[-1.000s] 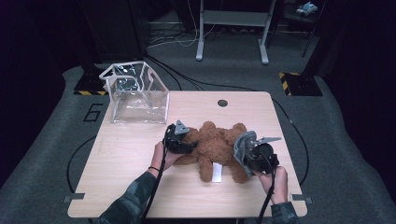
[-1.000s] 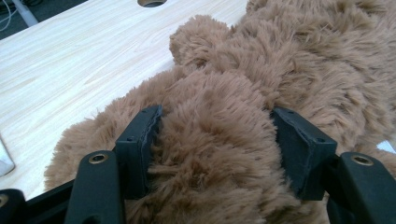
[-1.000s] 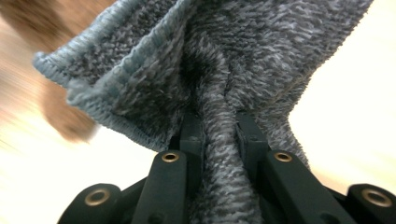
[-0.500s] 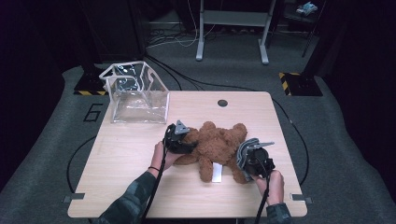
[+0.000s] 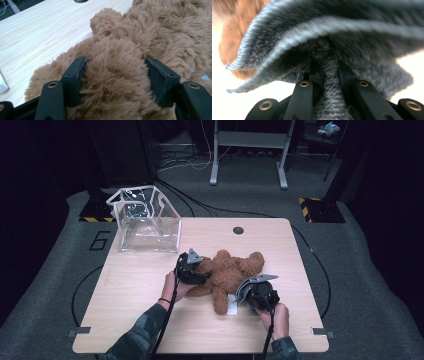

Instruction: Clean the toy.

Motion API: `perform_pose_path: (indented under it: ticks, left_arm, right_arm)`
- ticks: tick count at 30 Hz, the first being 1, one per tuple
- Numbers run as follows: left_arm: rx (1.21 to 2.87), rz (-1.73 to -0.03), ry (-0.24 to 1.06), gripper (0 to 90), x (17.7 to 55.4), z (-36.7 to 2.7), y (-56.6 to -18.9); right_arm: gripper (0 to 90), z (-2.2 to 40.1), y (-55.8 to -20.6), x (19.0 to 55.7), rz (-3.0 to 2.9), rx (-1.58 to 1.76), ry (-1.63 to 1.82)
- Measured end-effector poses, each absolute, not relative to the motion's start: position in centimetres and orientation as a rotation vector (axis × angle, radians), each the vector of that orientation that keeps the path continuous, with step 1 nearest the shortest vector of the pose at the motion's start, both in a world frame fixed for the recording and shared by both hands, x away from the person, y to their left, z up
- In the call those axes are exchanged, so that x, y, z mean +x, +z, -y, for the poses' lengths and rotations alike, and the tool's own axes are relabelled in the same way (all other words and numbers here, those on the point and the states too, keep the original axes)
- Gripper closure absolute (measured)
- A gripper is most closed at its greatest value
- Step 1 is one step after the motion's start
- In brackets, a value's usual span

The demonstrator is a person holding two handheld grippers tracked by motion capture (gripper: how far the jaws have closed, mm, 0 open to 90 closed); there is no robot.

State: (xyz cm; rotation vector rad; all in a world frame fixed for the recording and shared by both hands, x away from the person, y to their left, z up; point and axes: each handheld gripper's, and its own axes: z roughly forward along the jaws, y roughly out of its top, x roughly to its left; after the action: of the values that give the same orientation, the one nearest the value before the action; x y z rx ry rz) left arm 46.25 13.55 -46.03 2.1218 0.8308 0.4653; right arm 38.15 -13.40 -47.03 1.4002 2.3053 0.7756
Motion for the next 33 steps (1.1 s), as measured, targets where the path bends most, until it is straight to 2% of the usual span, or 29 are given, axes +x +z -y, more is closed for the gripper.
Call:
perform_pose_path:
  ticks: [8, 12, 19, 24, 29, 33]
  left_arm:
    - [2.113, -0.842, 0.453, 36.9, 46.2, -13.5, -46.0]
    - [2.11, -0.841, 0.453, 36.8, 46.3, -13.6, -46.0]
    - [2.107, -0.848, 0.453, 36.8, 46.3, -13.5, -46.0]
    - [2.111, -0.851, 0.447, 36.8, 46.4, -13.6, -46.0]
    - [2.113, -0.842, 0.46, 36.8, 46.3, -13.4, -46.1]
    - [2.11, -0.849, 0.451, 36.8, 46.3, -13.4, -46.0]
  right_arm:
    - [77.9, 14.6, -47.5, 35.5, -2.334, 1.39, 0.734]
    - [77.7, 14.7, -46.7, 35.0, -2.318, 1.381, 0.78]
    - [77.3, 12.0, -42.6, 37.5, -2.298, 1.28, 0.927]
    - [77.7, 10.3, -44.4, 40.4, -2.349, 1.305, 0.875]
    - [78.6, 10.8, -46.3, 39.9, -2.351, 1.355, 0.923]
    - [78.5, 10.5, -48.9, 39.7, -2.414, 1.367, 0.812]
